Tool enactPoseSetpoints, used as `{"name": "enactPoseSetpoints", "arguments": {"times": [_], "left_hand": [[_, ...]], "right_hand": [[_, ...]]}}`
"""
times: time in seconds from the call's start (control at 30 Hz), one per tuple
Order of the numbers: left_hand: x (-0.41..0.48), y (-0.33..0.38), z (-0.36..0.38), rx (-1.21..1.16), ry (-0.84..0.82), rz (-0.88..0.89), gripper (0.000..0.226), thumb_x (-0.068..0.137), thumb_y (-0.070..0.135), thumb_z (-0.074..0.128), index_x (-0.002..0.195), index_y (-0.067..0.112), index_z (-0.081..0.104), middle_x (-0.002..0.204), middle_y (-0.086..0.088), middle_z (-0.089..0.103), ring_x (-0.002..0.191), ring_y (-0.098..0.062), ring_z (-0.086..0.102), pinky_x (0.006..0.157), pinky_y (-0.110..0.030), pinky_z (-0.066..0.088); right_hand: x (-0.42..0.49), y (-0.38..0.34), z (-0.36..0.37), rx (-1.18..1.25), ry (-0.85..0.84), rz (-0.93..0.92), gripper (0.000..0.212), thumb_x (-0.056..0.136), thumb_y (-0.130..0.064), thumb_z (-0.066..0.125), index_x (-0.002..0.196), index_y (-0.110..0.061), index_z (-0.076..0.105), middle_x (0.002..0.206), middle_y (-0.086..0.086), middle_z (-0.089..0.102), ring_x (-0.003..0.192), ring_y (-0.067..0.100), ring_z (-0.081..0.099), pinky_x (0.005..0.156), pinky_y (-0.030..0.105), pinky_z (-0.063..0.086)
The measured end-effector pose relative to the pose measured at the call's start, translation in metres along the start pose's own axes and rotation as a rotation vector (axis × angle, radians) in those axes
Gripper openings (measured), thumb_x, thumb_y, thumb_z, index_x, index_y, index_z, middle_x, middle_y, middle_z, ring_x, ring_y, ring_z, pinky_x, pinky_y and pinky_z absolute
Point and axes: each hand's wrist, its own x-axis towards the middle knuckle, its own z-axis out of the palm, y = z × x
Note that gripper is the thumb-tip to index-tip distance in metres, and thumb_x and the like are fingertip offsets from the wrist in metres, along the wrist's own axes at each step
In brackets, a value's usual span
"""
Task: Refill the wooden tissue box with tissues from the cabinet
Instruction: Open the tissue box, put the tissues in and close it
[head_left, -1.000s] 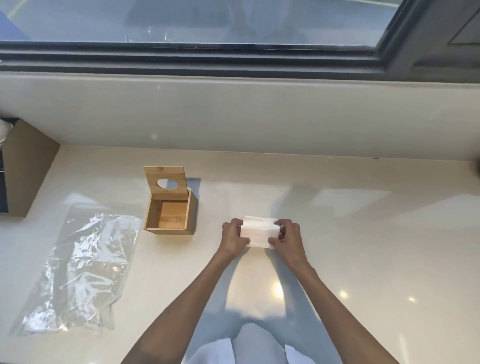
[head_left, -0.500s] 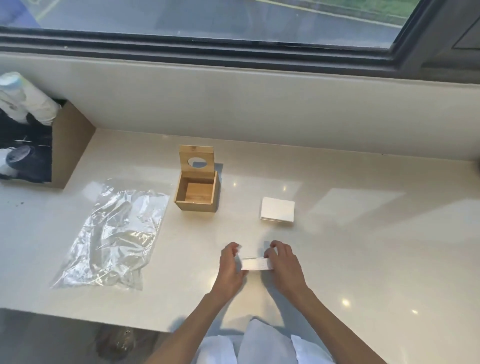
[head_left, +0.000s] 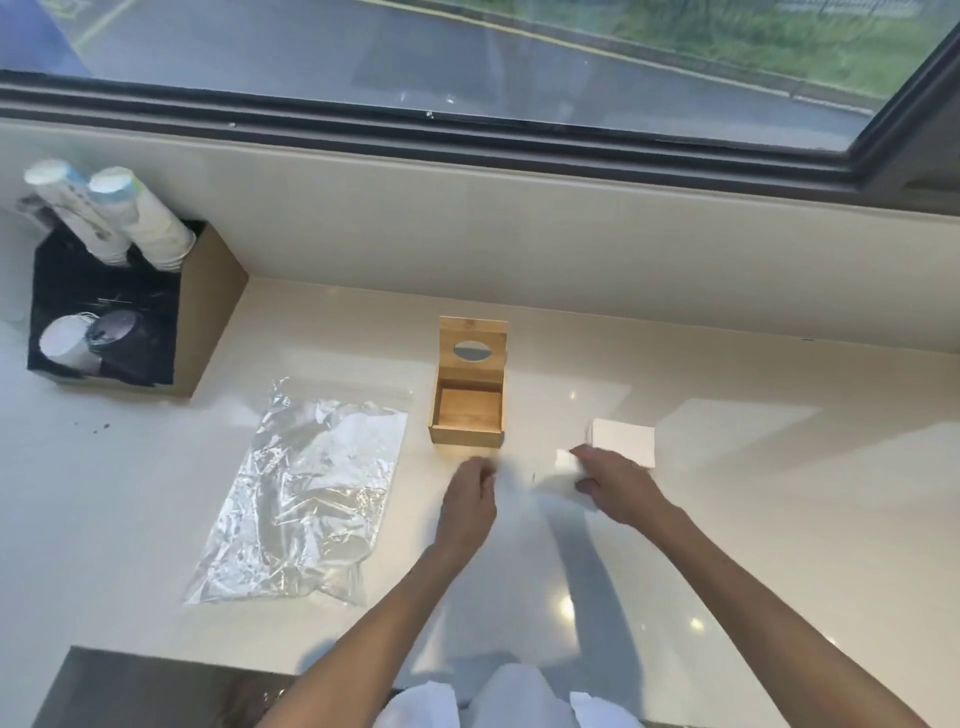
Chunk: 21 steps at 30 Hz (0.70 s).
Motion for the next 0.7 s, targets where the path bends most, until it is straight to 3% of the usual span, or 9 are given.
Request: {"name": "enactPoseSetpoints", "arguments": {"times": [0.07, 0.13, 0.27, 0.37, 0.43, 0.5, 0.57, 0.7], "left_hand": [[0.032, 0.002, -0.034, -0.005, 0.137, -0.031, 0.013, 0.098, 0.01, 0.042, 0.1, 0.011, 0.055, 0.096, -0.004, 0.058, 0.094, -0.024, 0.056, 0.081, -0.031, 0.042], [0.066, 0.0, -0.059, 0.005, 0.155, -0.103, 0.02, 0.098, 0.01, 0.041, 0.113, 0.005, 0.053, 0.11, -0.013, 0.056, 0.105, -0.031, 0.053, 0.089, -0.038, 0.043], [0.118, -0.008, -0.086, -0.069, -0.103, -0.341, 0.053, 0.095, 0.018, 0.047, 0.144, 0.005, 0.032, 0.145, -0.019, 0.04, 0.132, -0.034, 0.042, 0.107, -0.043, 0.039], [0.124, 0.001, -0.1, -0.169, -0.295, -0.331, 0.074, 0.082, 0.022, 0.048, 0.15, 0.011, 0.021, 0.147, -0.013, 0.038, 0.131, -0.028, 0.043, 0.098, -0.031, 0.043], [0.122, 0.005, -0.101, -0.269, -0.357, -0.26, 0.062, 0.084, 0.016, 0.053, 0.142, 0.015, 0.031, 0.134, -0.004, 0.047, 0.119, -0.019, 0.048, 0.082, -0.012, 0.043], [0.122, 0.008, -0.1, -0.358, -0.391, -0.199, 0.049, 0.095, -0.001, 0.044, 0.14, 0.017, 0.032, 0.131, 0.0, 0.047, 0.117, -0.012, 0.046, 0.073, 0.003, 0.039], [0.125, 0.001, -0.097, -0.376, -0.404, -0.205, 0.053, 0.098, -0.006, 0.029, 0.145, 0.018, 0.026, 0.137, 0.005, 0.045, 0.119, -0.004, 0.045, 0.075, 0.008, 0.034], [0.12, -0.01, -0.094, -0.382, -0.411, -0.186, 0.066, 0.094, -0.002, 0.028, 0.155, 0.018, 0.01, 0.155, 0.007, 0.027, 0.128, 0.012, 0.036, 0.089, 0.01, 0.025]], "right_hand": [[0.03, -0.032, -0.038, 0.125, 0.061, 0.03, 0.044, 0.089, -0.02, 0.063, 0.132, -0.023, 0.049, 0.125, 0.006, 0.063, 0.111, 0.031, 0.059, 0.086, 0.037, 0.048], [0.064, -0.069, -0.064, 0.166, 0.086, 0.017, 0.046, 0.091, -0.019, 0.062, 0.134, -0.022, 0.047, 0.127, 0.008, 0.062, 0.11, 0.032, 0.059, 0.087, 0.039, 0.049], [0.123, -0.13, -0.07, 0.092, 0.044, -0.08, 0.043, 0.094, -0.011, 0.057, 0.134, -0.016, 0.044, 0.128, 0.011, 0.059, 0.112, 0.031, 0.056, 0.081, 0.035, 0.044], [0.148, -0.153, -0.053, -0.125, -0.04, -0.117, 0.053, 0.091, -0.006, 0.054, 0.141, -0.015, 0.037, 0.129, 0.012, 0.057, 0.114, 0.032, 0.055, 0.075, 0.036, 0.043], [0.16, -0.156, -0.04, -0.207, -0.059, -0.125, 0.06, 0.088, -0.007, 0.056, 0.143, -0.019, 0.035, 0.127, 0.01, 0.058, 0.111, 0.032, 0.056, 0.069, 0.037, 0.042], [0.168, -0.151, -0.028, -0.223, -0.078, -0.117, 0.057, 0.087, -0.005, 0.056, 0.14, -0.016, 0.036, 0.128, 0.011, 0.057, 0.11, 0.033, 0.056, 0.068, 0.036, 0.039], [0.173, -0.146, -0.024, -0.244, -0.114, -0.102, 0.05, 0.088, -0.003, 0.054, 0.135, -0.013, 0.039, 0.126, 0.012, 0.057, 0.109, 0.033, 0.056, 0.069, 0.036, 0.037], [0.178, -0.147, -0.018, -0.3, -0.225, -0.087, 0.042, 0.089, -0.005, 0.051, 0.129, -0.013, 0.043, 0.122, 0.012, 0.059, 0.109, 0.033, 0.059, 0.072, 0.036, 0.04]]}}
